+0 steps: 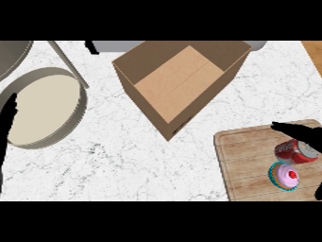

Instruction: Pick the can from the cutting board and place it in the cardboard box

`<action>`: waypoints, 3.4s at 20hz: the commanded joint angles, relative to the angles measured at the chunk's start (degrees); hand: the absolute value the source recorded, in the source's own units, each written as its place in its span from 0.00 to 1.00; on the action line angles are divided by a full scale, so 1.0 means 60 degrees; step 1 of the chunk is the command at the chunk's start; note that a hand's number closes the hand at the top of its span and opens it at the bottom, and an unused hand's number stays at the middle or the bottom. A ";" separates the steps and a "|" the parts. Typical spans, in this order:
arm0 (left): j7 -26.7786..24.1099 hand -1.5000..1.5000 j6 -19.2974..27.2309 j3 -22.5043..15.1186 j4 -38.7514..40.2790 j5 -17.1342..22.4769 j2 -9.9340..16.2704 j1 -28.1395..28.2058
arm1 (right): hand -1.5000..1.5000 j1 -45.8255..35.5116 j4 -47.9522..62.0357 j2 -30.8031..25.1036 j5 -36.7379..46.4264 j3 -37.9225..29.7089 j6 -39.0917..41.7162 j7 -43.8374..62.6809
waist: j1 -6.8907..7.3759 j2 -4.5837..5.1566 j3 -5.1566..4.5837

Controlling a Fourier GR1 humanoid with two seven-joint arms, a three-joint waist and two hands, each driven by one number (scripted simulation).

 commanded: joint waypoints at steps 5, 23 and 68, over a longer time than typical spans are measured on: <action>0.0284 0.50 -0.0340 0.0191 -0.0428 -0.0131 -0.0096 0.0135 | 1.00 -0.0379 0.0914 0.1193 0.1298 0.0186 -0.1459 0.0295 | 0.0046 0.0006 0.0006; 0.0393 0.50 -0.0449 0.0236 -0.0770 -0.0398 -0.0281 0.0187 | 1.00 -0.3191 0.3723 0.2108 0.2633 -0.1590 -0.5252 0.2054 | 0.0132 0.0008 0.0008; 0.0070 0.50 -0.0665 0.0298 -0.0519 -0.0727 -0.0808 -0.0232 | 1.00 -1.0778 0.9608 0.5189 0.1603 -0.2487 -0.7562 0.3683 | 0.0732 0.0238 0.0003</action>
